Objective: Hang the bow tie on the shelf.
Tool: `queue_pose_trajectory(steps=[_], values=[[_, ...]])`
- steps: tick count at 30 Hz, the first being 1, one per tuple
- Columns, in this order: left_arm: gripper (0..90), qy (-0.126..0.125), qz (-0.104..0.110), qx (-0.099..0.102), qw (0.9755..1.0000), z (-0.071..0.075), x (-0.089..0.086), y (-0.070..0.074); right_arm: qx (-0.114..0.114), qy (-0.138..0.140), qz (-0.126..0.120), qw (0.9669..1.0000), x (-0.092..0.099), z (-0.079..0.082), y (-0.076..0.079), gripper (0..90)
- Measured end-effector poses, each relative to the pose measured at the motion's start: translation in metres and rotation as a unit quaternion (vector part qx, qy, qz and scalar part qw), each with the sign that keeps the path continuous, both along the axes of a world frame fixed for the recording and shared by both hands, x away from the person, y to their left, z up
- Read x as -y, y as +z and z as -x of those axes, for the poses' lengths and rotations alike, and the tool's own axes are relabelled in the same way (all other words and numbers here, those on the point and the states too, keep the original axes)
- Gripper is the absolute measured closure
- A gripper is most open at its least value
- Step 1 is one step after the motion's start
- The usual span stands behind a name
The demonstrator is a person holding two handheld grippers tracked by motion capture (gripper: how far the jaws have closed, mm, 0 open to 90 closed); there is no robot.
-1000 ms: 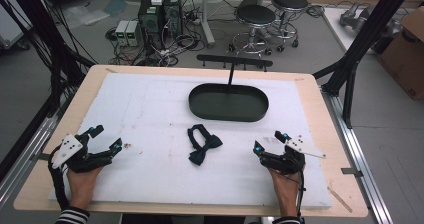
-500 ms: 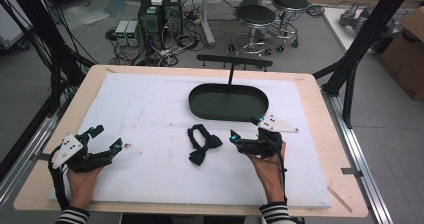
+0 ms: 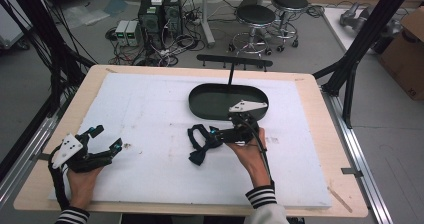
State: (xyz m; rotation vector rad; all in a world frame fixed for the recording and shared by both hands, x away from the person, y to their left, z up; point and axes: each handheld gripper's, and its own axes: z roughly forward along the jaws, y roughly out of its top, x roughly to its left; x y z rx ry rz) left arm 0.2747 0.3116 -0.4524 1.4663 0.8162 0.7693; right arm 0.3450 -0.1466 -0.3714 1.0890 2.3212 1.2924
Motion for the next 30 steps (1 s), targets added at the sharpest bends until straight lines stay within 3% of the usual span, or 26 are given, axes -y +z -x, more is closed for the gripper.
queue_pose_trajectory(steps=[4, 5, 7, 13, 19, 22, 25, 27, 30], values=[[15.2, 0.0, 0.0, 0.0, 1.0, 0.0, 0.0, 0.0, -0.026, 0.02, 0.012, 0.9994, -0.01, -0.007, 0.0, 21.3], [15.2, 0.0, 0.001, 0.0, 1.0, 0.0, 0.0, 0.0, -0.046, 0.034, 0.023, 0.9981, -0.018, -0.01, -0.001, 23.8], [15.2, 0.0, 0.001, 0.0, 1.0, 0.0, 0.0, 0.0, -0.057, 0.04, 0.032, 0.9971, -0.024, -0.013, -0.002, 24.0], [15.2, -0.001, 0.0, 0.0, 1.0, 0.0, 0.0, 0.0, -0.082, 0.038, 0.056, 0.9943, -0.036, -0.021, -0.009, 26.7], [15.2, -0.001, 0.0, 0.001, 1.0, 0.0, 0.0, 0.0, -0.117, 0.036, 0.078, 0.9894, -0.044, -0.027, -0.016, 33.4], [15.2, -0.002, 0.0, 0.001, 1.0, 0.0, 0.0, 0.0, -0.146, 0.029, 0.092, 0.9845, -0.046, -0.032, -0.023, 35.5], [15.4, -0.002, -0.001, 0.002, 1.0, 0.001, 0.0, 0.0, -0.157, 0.027, 0.1, 0.9822, -0.047, -0.034, -0.027, 36.4], [15.5, -0.002, -0.002, 0.003, 1.0, 0.001, 0.0, 0.0, -0.17, 0.021, 0.112, 0.9788, -0.05, -0.035, -0.031, 39.2], [15.4, -0.002, -0.002, 0.005, 1.0, 0.001, 0.0, 0.0, -0.179, 0.019, 0.109, 0.9775, -0.05, -0.036, -0.033, 41.2]])
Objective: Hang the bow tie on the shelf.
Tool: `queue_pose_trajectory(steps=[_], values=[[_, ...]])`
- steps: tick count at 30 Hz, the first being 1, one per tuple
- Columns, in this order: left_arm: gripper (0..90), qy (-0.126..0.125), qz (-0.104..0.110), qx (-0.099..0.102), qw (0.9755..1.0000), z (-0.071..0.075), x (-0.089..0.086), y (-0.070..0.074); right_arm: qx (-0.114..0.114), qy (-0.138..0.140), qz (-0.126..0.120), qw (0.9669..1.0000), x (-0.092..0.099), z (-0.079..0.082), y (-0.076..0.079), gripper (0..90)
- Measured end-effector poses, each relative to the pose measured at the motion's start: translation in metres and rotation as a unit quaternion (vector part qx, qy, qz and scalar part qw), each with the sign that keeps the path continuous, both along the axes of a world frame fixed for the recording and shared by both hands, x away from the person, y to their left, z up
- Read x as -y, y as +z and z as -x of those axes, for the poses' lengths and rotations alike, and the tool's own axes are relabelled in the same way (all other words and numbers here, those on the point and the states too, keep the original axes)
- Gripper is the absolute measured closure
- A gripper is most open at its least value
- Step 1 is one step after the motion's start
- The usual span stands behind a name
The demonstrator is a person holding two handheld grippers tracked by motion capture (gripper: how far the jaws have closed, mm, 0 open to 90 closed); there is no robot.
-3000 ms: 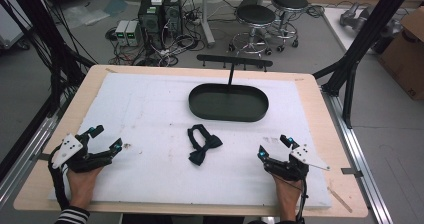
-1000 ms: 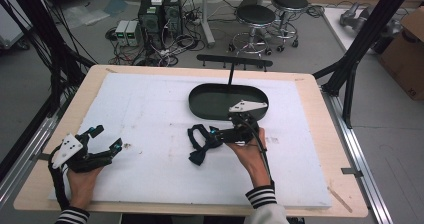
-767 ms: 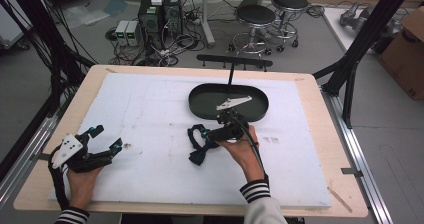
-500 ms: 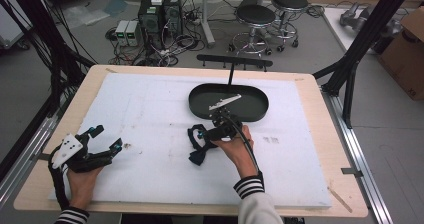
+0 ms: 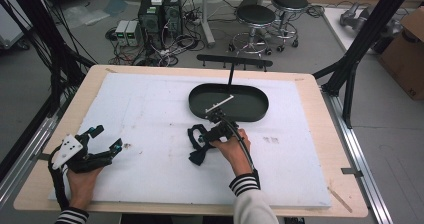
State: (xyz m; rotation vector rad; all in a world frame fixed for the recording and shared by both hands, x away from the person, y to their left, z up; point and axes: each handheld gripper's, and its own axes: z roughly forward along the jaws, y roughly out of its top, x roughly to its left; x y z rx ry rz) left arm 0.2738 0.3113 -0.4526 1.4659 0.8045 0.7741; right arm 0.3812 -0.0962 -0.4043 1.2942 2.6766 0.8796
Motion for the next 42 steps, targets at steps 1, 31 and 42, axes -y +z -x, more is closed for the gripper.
queue_pose_trajectory(steps=[1, 31, 42], values=[[15.4, 0.0, 0.0, 0.0, 1.0, 0.0, 0.0, 0.0, 0.0, 0.0, 0.0, 1.0, 0.0, 0.0, 0.0, 41.2], [15.6, 0.0, 0.001, 0.0, 1.0, 0.0, 0.0, 0.0, -0.006, -0.007, 0.063, 0.998, -0.021, -0.001, -0.008, 68.2], [15.6, -0.001, 0.002, 0.0, 1.0, 0.0, 0.0, 0.0, -0.008, -0.006, 0.062, 0.998, -0.027, 0.0, -0.008, 87.0]])
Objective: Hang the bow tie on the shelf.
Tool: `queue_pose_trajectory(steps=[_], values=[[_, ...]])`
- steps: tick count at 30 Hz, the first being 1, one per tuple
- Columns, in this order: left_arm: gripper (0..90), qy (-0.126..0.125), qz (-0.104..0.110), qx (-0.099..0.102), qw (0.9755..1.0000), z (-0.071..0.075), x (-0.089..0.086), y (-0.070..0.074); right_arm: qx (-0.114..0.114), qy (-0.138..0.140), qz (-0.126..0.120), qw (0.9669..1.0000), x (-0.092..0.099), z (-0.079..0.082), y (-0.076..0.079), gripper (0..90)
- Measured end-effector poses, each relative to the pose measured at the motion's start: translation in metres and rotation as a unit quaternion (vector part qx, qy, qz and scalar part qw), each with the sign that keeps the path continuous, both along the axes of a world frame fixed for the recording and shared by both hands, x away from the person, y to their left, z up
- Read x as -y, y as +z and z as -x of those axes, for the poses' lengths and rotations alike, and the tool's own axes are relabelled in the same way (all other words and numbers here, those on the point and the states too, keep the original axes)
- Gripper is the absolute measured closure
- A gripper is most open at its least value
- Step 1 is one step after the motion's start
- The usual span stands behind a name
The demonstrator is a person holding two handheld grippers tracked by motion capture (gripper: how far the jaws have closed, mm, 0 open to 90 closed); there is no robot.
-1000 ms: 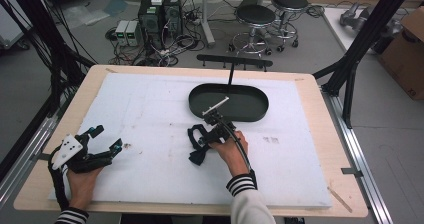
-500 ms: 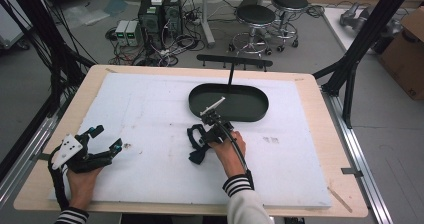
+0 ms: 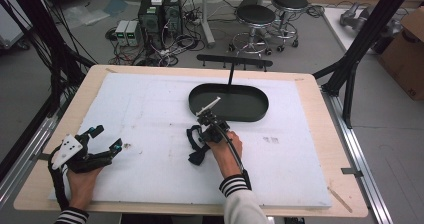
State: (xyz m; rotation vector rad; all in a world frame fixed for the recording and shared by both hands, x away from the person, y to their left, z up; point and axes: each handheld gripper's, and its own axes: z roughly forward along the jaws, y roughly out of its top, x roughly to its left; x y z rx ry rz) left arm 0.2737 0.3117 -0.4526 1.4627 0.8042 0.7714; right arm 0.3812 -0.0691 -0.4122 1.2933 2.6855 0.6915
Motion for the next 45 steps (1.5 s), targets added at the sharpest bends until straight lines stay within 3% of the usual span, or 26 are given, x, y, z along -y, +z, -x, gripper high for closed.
queue_pose_trajectory(steps=[8, 14, 19, 25, 28, 32, 33, 34, 35, 36, 38, 39, 40, 41, 42, 43, 44, 45], values=[[15.6, 0.0, 0.0, 0.0, 1.0, 0.0, 0.0, 0.0, 0.003, -0.004, -0.015, 0.9999, 0.003, 0.0, 0.002, 87.8], [15.6, 0.0, 0.0, 0.0, 1.0, 0.0, 0.0, 0.0, 0.034, -0.012, -0.044, 0.9984, 0.011, 0.003, 0.01, 87.9], [15.6, 0.0, 0.0, 0.0, 1.0, 0.0, 0.0, 0.0, 0.071, -0.017, -0.069, 0.9949, 0.017, 0.008, 0.018, 87.9], [15.6, 0.0, 0.001, 0.0, 1.0, 0.0, 0.0, 0.0, 0.108, -0.021, -0.08, 0.9907, 0.02, 0.012, 0.026, 87.9], [15.6, -0.001, 0.0, 0.0, 1.0, 0.0, 0.0, 0.0, 0.136, -0.02, -0.092, 0.9862, 0.024, 0.014, 0.033, 87.9], [15.6, 0.0, 0.0, 0.0, 1.0, 0.0, 0.0, 0.0, 0.181, -0.023, -0.102, 0.9778, 0.031, 0.019, 0.042, 87.9], [15.6, -0.001, -0.001, 0.0, 1.0, 0.0, 0.0, 0.0, 0.194, -0.023, -0.108, 0.9748, 0.033, 0.02, 0.044, 87.9], [15.6, 0.0, 0.001, 0.001, 1.0, 0.0, 0.0, 0.0, 0.216, -0.025, -0.119, 0.9687, 0.036, 0.023, 0.049, 87.8], [15.6, -0.001, 0.0, 0.0, 1.0, 0.0, 0.0, 0.0, 0.216, -0.025, -0.119, 0.9687, 0.036, 0.023, 0.049, 87.8], [15.6, -0.001, 0.0, 0.0, 1.0, 0.0, 0.0, 0.0, 0.234, -0.027, -0.126, 0.9635, 0.038, 0.025, 0.053, 87.9], [15.6, -0.001, -0.001, 0.001, 1.0, 0.0, 0.0, 0.0, 0.239, -0.028, -0.128, 0.9622, 0.039, 0.025, 0.054, 87.9], [15.6, -0.001, 0.0, 0.001, 1.0, 0.0, 0.0, 0.0, 0.255, -0.03, -0.13, 0.9578, 0.042, 0.027, 0.057, 87.9], [15.6, -0.001, -0.001, 0.001, 1.0, 0.0, 0.0, 0.0, 0.255, -0.03, -0.13, 0.9578, 0.042, 0.027, 0.057, 87.9], [15.6, -0.001, 0.0, 0.0, 1.0, 0.0, 0.0, 0.0, 0.268, -0.032, -0.134, 0.9534, 0.045, 0.028, 0.061, 87.9], [15.6, -0.001, 0.0, 0.0, 1.0, 0.0, 0.0, 0.0, 0.268, -0.032, -0.134, 0.9534, 0.045, 0.028, 0.061, 87.9], [15.6, 0.0, 0.001, 0.0, 1.0, 0.0, 0.0, 0.0, 0.279, -0.031, -0.143, 0.9492, 0.048, 0.028, 0.066, 87.9], [15.6, 0.0, 0.001, 0.0, 1.0, 0.0, 0.0, 0.0, 0.279, -0.031, -0.143, 0.9492, 0.048, 0.028, 0.066, 87.9], [15.6, 0.0, 0.001, 0.0, 1.0, 0.0, 0.0, 0.0, 0.291, -0.036, -0.143, 0.9454, 0.051, 0.028, 0.071, 87.8]])
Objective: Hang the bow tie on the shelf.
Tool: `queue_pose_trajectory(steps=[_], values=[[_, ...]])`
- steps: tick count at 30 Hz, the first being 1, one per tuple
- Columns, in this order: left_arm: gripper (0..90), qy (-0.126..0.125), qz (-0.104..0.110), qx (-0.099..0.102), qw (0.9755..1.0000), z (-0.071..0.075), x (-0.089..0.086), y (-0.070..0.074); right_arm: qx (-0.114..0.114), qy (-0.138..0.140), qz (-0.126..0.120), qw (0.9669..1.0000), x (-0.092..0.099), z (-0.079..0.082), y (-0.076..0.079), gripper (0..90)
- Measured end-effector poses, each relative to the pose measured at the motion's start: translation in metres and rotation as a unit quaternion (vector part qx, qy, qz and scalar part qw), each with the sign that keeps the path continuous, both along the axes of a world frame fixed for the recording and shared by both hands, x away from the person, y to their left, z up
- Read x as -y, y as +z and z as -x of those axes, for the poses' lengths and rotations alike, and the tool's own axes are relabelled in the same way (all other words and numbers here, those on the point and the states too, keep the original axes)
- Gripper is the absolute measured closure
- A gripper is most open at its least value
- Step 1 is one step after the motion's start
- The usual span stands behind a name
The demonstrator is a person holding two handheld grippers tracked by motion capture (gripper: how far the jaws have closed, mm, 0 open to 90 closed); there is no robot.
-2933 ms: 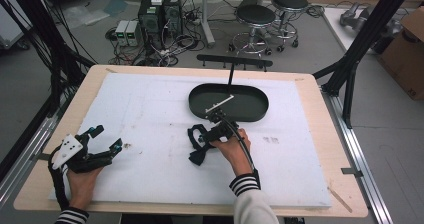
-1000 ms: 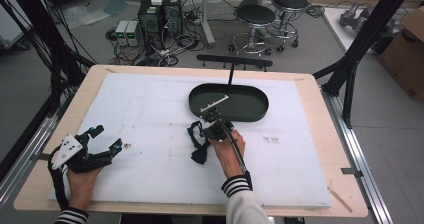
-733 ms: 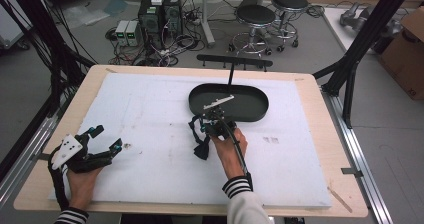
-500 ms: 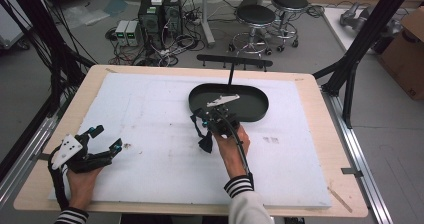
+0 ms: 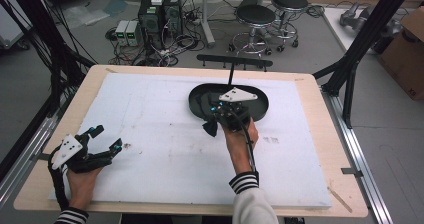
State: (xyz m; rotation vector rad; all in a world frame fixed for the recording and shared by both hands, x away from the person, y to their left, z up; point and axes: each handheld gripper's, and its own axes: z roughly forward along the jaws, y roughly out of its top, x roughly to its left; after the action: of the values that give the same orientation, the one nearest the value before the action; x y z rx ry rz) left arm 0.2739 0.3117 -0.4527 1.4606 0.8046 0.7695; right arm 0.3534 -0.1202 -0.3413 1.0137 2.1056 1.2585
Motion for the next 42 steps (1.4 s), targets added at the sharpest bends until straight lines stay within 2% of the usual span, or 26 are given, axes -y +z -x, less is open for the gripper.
queue_pose_trajectory(steps=[2, 5, 6, 11, 16, 25, 31, 33, 35, 38, 42], values=[[15.6, 0.0, 0.0, 0.0, 1.0, 0.0, 0.0, 0.0, 0.004, -0.002, -0.003, 1.0, 0.001, 0.0, 0.002, 87.8], [15.7, 0.0, 0.0, -0.001, 1.0, 0.0, 0.0, 0.0, 0.027, -0.009, -0.014, 0.9995, 0.008, 0.0, 0.007, 87.8], [15.7, 0.0, 0.0, -0.001, 1.0, 0.0, 0.0, 0.0, 0.041, -0.013, -0.019, 0.9989, 0.011, 0.0, 0.009, 87.9], [15.7, 0.0, 0.0, -0.001, 1.0, 0.0, 0.0, 0.0, 0.061, -0.016, -0.024, 0.9977, 0.015, -0.001, 0.011, 87.8], [15.7, 0.0, 0.0, -0.001, 1.0, 0.0, 0.0, 0.0, 0.079, -0.033, -0.031, 0.9959, 0.02, -0.009, 0.012, 87.9], [15.9, 0.0, 0.001, -0.003, 1.0, 0.0, -0.001, 0.0, 0.088, -0.061, -0.043, 0.9934, 0.03, -0.035, 0.024, 87.9], [15.9, -0.001, 0.001, 0.0, 1.0, 0.0, 0.0, 0.0, 0.089, -0.076, -0.059, 0.9914, 0.037, -0.051, 0.022, 87.9], [15.9, -0.001, 0.001, 0.0, 1.0, 0.0, 0.0, 0.0, 0.095, -0.079, -0.061, 0.9904, 0.037, -0.055, 0.022, 87.9], [15.9, -0.001, 0.002, -0.001, 1.0, 0.0, -0.001, 0.0, 0.091, -0.079, -0.061, 0.9908, 0.036, -0.061, 0.023, 87.9], [15.9, -0.001, 0.002, -0.001, 1.0, 0.0, -0.001, 0.0, 0.103, -0.092, -0.058, 0.9887, 0.035, -0.068, 0.02, 87.9], [15.9, -0.002, 0.002, 0.0, 1.0, 0.0, -0.001, 0.0, 0.088, -0.105, -0.06, 0.9888, 0.04, -0.079, 0.01, 87.9]])
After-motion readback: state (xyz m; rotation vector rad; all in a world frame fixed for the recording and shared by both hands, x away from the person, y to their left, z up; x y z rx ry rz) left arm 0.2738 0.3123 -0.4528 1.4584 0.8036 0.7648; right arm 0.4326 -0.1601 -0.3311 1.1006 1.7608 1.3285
